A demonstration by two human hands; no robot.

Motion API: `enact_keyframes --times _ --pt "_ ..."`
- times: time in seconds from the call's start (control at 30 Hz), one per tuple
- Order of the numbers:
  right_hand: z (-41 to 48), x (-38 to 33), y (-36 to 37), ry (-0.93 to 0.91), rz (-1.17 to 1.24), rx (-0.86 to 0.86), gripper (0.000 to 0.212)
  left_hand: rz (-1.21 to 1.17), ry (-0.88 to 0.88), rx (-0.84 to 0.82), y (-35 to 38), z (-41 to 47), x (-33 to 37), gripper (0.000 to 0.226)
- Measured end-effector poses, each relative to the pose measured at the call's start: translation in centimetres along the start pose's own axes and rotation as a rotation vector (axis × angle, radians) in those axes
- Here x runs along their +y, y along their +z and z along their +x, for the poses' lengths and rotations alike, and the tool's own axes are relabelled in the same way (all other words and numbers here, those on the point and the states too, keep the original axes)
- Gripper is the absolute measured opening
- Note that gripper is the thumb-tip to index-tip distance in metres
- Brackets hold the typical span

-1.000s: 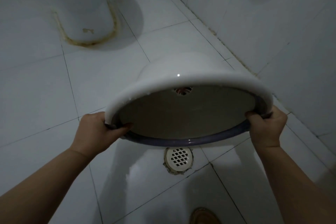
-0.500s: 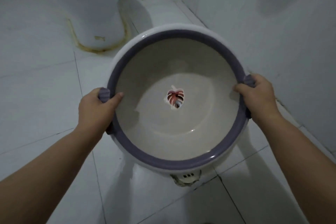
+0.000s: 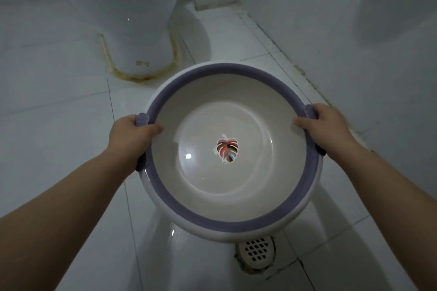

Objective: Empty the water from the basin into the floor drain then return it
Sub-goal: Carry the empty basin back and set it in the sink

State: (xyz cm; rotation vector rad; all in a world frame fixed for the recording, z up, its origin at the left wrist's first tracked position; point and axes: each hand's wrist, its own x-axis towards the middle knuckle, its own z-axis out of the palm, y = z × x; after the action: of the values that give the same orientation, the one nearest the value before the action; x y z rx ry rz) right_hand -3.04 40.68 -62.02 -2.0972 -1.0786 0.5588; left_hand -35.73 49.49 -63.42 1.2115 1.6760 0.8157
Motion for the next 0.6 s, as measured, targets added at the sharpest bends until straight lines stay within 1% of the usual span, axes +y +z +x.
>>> enact_keyframes --times 0.13,0.2,0.3,0.37,0.47,0.6 --pt "0.9 -2.3 0.2 0.007 -0.011 -0.011 0.014 0.005 0.001 0.000 -1.8 1.0 2.2 0.014" --pt "0.8 -4.2 -0.3 0.030 0.010 -0.016 0.013 0.003 -0.014 0.008 -3.2 0.8 3.9 0.010" --pt "0.3 -7.2 -1.5 0.057 0.042 -0.018 0.011 -0.007 -0.044 0.014 -5.4 -0.3 6.4 0.011" --pt "0.0 -9.9 -2.9 0.080 0.058 -0.015 0.015 -0.010 -0.069 0.019 -7.2 -1.3 8.7 0.011" --pt "-0.8 -14.5 -5.9 0.098 0.072 0.000 0.009 -0.004 -0.088 0.020 -10.2 -2.9 13.2 0.009" --pt "-2.2 -20.4 -10.9 0.112 0.074 0.020 0.010 -0.001 -0.085 0.003 -13.6 -5.2 20.1 0.010"
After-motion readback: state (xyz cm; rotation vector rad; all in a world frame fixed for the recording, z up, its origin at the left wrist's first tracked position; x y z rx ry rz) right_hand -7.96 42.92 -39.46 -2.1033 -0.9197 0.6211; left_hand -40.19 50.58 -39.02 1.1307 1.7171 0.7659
